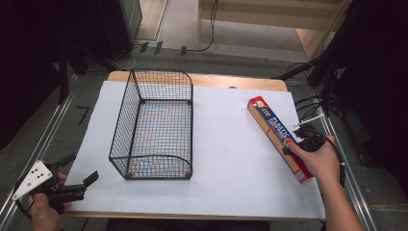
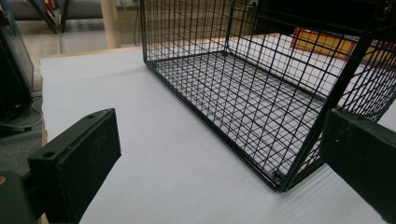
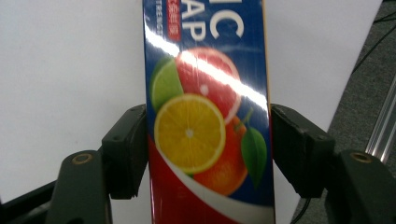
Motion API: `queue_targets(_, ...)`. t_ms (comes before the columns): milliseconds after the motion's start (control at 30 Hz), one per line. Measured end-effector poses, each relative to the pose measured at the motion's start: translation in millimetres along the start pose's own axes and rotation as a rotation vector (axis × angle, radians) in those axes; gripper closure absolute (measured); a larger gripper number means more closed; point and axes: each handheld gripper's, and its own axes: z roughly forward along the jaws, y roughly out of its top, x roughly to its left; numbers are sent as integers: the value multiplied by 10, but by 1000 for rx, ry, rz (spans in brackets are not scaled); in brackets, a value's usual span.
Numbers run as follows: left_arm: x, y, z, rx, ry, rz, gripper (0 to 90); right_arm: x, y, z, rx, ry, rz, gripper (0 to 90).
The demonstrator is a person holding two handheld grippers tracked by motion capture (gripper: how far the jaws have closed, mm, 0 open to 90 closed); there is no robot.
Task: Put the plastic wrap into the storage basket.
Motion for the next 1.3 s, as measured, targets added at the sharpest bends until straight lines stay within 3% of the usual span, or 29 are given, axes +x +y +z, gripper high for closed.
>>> queue_targets(333,19,-10,-20,-1,2,-4,0,46,251,144,22,-15,9,347)
queue_targets(567,22,-12,-20,0,3,-6,0,30,387,209,42,5,10,357)
queue_targets(900,16,-14,-7,0,0,-7,0,57,498,286,54,-16,18,335)
queue_targets(1067,26,-16,-23,-2,2,-9,0,90,534,347,72,-32,15,362)
queue_targets(1200,30,-17,-26,-3,1,-7,0,76,534,341,77,-18,16,406)
queue_targets(1300,23,-16,-27,-2,3,-9,0,100,535,329,82,-34,-8,422)
